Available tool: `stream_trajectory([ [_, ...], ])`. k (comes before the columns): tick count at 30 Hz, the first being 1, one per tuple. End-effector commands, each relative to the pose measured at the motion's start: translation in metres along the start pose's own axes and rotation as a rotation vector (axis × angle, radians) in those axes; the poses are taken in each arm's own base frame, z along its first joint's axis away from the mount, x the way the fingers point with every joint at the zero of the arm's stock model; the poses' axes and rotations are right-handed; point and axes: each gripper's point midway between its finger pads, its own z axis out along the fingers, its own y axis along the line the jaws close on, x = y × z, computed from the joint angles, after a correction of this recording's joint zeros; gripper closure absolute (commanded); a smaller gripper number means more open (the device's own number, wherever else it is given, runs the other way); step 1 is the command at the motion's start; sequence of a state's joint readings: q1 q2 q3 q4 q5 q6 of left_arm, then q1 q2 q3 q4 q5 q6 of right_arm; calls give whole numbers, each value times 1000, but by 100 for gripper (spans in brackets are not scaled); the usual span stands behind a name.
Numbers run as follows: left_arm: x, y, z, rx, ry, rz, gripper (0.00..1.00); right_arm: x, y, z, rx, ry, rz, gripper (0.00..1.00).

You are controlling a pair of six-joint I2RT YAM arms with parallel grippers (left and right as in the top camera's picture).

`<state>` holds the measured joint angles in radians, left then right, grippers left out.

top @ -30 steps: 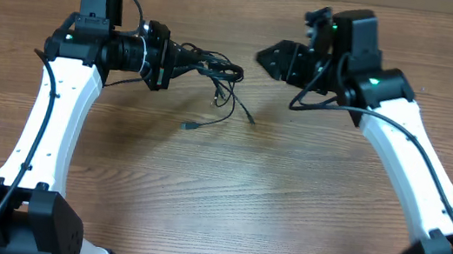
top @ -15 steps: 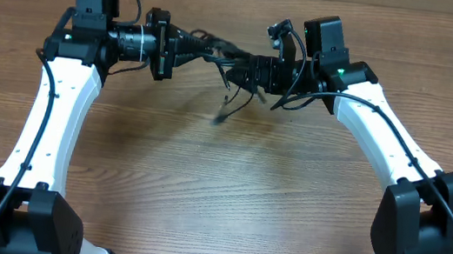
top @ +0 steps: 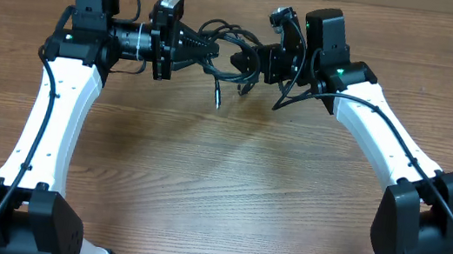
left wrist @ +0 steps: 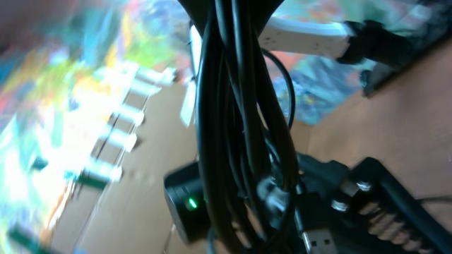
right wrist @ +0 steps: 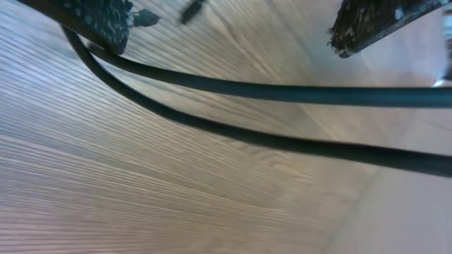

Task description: Untangle cables

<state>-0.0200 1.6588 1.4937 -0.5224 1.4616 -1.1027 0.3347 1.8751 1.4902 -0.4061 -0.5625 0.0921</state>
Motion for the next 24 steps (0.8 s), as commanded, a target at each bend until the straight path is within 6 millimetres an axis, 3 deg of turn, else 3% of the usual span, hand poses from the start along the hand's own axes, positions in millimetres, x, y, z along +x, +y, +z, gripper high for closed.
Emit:
stream_trajectory([
  [1, 32, -18, 4, 80, 114, 479, 96, 1, -26, -6, 111, 2, 5, 10],
  [4, 38, -6, 11, 91, 119, 717, 96, 3, -40, -14, 127, 8, 43, 11],
  [5, 37, -3, 12, 79, 114, 721, 96, 3, -41, -15, 125, 8, 51, 11],
  [10, 5, 67, 14, -329, -42, 529, 96, -1, -49, -32, 65, 4, 148, 14],
  [12, 4, 94, 7, -472, -63, 455, 96, -2, -56, -46, 78, 20, 198, 16],
  [15, 6, 106, 2, -541, -40, 509, 96, 1, -55, -61, 73, 55, 251, 17],
  [19, -2, 120, -7, -667, -30, 636, 96, 9, -38, -76, 46, 124, 311, 19],
  [24, -10, 122, -3, -722, -15, 760, 96, 21, -15, -83, 39, 179, 323, 23],
])
